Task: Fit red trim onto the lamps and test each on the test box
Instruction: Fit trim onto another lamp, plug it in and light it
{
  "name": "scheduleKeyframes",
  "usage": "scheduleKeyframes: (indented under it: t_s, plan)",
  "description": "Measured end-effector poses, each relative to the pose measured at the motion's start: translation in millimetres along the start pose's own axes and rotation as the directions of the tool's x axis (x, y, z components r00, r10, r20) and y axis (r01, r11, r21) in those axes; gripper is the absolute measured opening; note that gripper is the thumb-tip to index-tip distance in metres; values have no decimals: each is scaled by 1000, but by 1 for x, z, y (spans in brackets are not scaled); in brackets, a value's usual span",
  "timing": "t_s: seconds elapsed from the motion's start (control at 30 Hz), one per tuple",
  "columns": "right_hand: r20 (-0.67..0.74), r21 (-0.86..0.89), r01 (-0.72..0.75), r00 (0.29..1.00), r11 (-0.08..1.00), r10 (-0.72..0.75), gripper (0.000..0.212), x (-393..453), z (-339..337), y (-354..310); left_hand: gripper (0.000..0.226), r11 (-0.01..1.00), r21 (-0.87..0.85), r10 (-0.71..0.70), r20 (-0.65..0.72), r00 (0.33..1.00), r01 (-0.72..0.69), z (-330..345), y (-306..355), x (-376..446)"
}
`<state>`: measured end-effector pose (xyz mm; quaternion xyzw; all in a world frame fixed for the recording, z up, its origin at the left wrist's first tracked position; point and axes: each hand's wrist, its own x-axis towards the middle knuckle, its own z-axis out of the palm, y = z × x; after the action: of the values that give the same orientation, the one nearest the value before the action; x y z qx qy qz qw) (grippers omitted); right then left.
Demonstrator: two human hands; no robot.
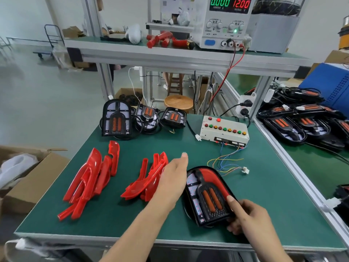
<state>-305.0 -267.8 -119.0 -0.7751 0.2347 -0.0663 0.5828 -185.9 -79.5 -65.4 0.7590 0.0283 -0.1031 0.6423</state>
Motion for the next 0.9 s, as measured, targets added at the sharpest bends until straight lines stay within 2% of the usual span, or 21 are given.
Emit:
scheduleKeyframes:
  t_s: [0.07,0.1,0.13,0.2,0.27,0.37,0.4,0.47,0.53,0.6,0.67,0.77,0.9]
  plan:
    - [17,-12,-17,1000,1000,17,69,-3,-6,-4,19,982,-41,181,-60,982,-184,-20,4,-18]
    - [21,-20,-31,999,999,31,74,-5,-9,-7,19,968,-53,239,-85,967,-244,-35,5,-26]
    - [19,-19,-43,999,999,43,77,-5,-11,-8,20,957,-18,286,-125,950,-290,-51,6,-33]
    - [-11,9,-51,999,999,51,77,-4,-14,-8,19,923,201,372,-236,898,-329,-87,4,-36]
    - [-57,31,-38,998,999,39,71,-1,-14,-5,15,856,460,410,-323,853,-237,-123,3,-28]
    - [-168,11,1,986,1000,1,67,2,-14,0,9,659,752,361,-335,870,15,-163,2,-4]
    - [-211,-10,26,977,1000,-28,69,2,-14,-1,12,586,807,337,-331,882,79,-170,1,3]
    - [-264,-21,84,961,996,-87,72,4,-16,-4,13,512,849,317,-330,889,132,-179,1,15]
    - [-263,-26,111,958,993,-114,71,13,-17,-1,12,490,860,351,-342,872,140,-183,2,22]
    - [-296,-45,84,951,995,-94,71,24,-19,2,18,524,840,409,-395,823,142,-190,1,27]
    - [-353,-80,82,930,993,-106,70,29,-18,1,30,568,801,393,-467,792,190,-202,0,30]
    - [-364,-144,86,922,986,-134,65,34,-20,0,38,531,790,253,-493,833,306,-222,-2,38]
    - [-334,-85,112,933,990,-134,67,49,-25,24,32,566,773,153,-440,885,287,-227,-9,40]
